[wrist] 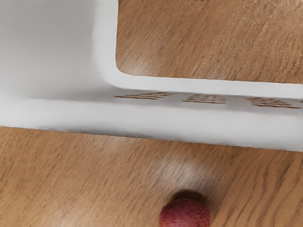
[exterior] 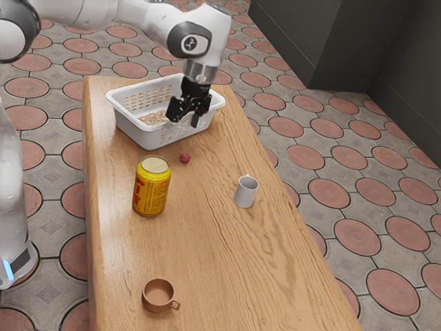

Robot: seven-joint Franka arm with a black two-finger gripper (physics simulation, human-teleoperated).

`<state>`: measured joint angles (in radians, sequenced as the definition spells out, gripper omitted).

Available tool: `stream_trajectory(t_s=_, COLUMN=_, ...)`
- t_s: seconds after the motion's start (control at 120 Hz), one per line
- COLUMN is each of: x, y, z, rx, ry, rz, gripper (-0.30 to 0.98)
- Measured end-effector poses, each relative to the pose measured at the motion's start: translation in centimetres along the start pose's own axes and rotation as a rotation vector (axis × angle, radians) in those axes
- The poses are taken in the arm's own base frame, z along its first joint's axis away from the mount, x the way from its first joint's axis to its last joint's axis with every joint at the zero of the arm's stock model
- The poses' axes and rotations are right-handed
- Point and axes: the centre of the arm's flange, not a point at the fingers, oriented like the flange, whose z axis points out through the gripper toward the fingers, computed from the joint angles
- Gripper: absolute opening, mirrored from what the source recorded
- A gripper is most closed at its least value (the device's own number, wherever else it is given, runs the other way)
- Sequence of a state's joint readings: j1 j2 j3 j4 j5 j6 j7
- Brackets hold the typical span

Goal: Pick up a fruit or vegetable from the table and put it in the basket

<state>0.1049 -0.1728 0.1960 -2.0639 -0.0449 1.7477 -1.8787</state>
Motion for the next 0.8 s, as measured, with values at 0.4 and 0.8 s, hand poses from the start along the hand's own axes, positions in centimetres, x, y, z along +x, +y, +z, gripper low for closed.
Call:
stream_trajectory(t_s=0.4, x=-0.2, y=1.7, z=2.9, rx=0.029, ry=0.017, rz=0.0, gripper=0.69)
stream_trajectory(t_s=0.8, x=-2.0, y=1.4, z=4.6, rx=0.029, ry=-0.005, rz=0.03, gripper=0.69)
